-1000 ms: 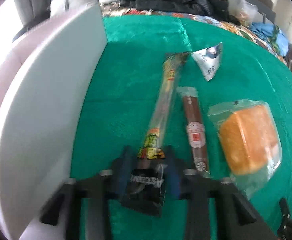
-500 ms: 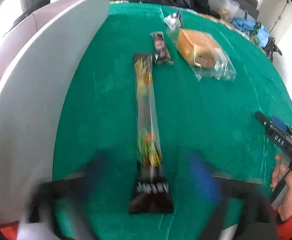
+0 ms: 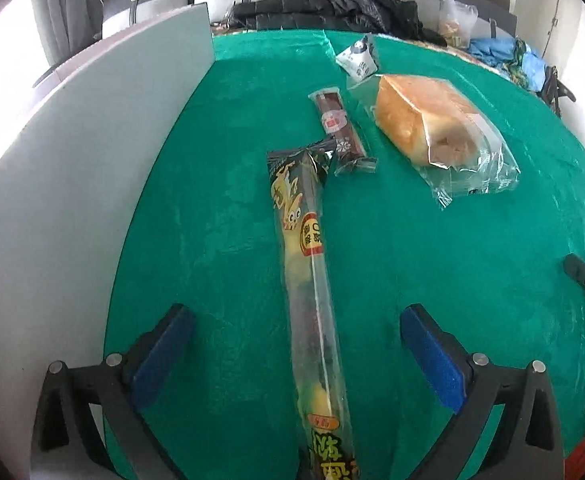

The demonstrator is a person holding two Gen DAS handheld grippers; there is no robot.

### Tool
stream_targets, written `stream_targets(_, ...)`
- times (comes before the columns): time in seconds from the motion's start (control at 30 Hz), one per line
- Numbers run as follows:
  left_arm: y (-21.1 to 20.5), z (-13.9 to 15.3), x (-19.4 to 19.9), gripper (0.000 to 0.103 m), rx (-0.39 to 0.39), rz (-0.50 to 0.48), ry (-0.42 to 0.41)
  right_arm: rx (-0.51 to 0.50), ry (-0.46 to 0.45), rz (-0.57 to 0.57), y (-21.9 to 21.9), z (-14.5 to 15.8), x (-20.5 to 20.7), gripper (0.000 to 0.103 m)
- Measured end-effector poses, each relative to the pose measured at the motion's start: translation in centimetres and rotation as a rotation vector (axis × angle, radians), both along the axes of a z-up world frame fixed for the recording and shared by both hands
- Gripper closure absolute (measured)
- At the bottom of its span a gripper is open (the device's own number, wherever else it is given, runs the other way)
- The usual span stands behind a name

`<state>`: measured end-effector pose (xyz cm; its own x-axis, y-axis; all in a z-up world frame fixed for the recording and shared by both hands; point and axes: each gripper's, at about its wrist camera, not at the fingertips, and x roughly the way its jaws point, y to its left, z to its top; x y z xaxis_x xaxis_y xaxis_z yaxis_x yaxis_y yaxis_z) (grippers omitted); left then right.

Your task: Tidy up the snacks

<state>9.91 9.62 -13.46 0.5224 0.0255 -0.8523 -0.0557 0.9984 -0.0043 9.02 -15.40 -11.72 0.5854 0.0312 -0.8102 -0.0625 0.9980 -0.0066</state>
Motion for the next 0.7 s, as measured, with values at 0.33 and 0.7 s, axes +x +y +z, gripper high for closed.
stream_targets(0.33, 0.16, -0.5, -0.35, 0.0, 0.003, -0.013, -0.057, 0.0, 0.0, 0.0, 0.0, 0.0, 0.01, 0.013)
stream_targets(0.7, 0.07, -0.56, -0.28, 0.0, 0.004, -0.012, -0.057, -0.001, 0.0, 0.0, 0.01, 0.0, 0.01, 0.013)
